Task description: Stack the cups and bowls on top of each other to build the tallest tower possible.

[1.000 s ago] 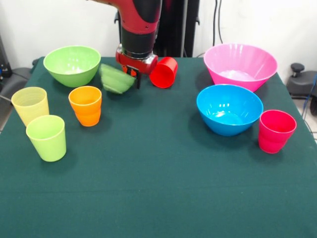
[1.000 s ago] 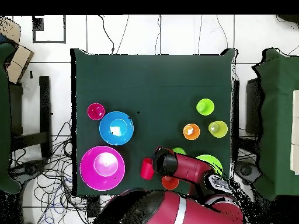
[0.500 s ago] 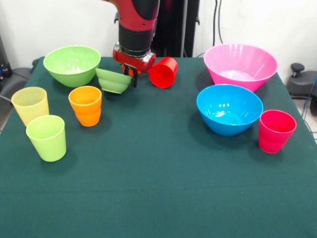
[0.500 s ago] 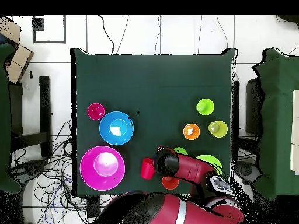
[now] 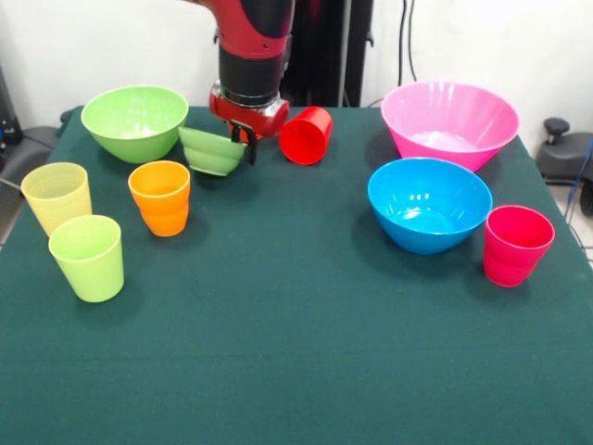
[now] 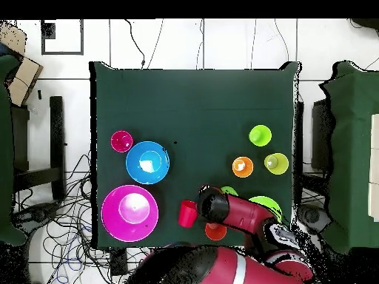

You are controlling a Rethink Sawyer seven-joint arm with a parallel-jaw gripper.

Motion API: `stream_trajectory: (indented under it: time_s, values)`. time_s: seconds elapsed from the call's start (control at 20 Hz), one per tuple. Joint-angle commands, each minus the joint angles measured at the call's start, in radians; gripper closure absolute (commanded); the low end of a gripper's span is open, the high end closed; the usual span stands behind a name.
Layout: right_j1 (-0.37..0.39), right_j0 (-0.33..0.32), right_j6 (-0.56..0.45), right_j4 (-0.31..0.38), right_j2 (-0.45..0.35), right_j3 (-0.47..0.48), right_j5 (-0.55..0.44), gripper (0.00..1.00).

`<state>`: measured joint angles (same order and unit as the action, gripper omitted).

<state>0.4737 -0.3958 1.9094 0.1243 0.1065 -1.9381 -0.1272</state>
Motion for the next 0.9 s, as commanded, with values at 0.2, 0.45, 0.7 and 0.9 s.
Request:
stream_trajectory:
  time_s: [0.2, 0.45, 0.7, 0.9]
  values:
    - [-0.048, -0.032, 0.163, -0.106, -0.185, 0.021, -0.051, 1.0]
    - [-0.048, -0.039, 0.157, -0.132, -0.202, 0.032, -0.062, 1.0]
    - [-0.044, -0.039, 0.166, -0.165, -0.219, 0.031, -0.07, 1.0]
    - [-0.042, -0.036, 0.168, -0.185, -0.227, 0.027, -0.067, 1.0]
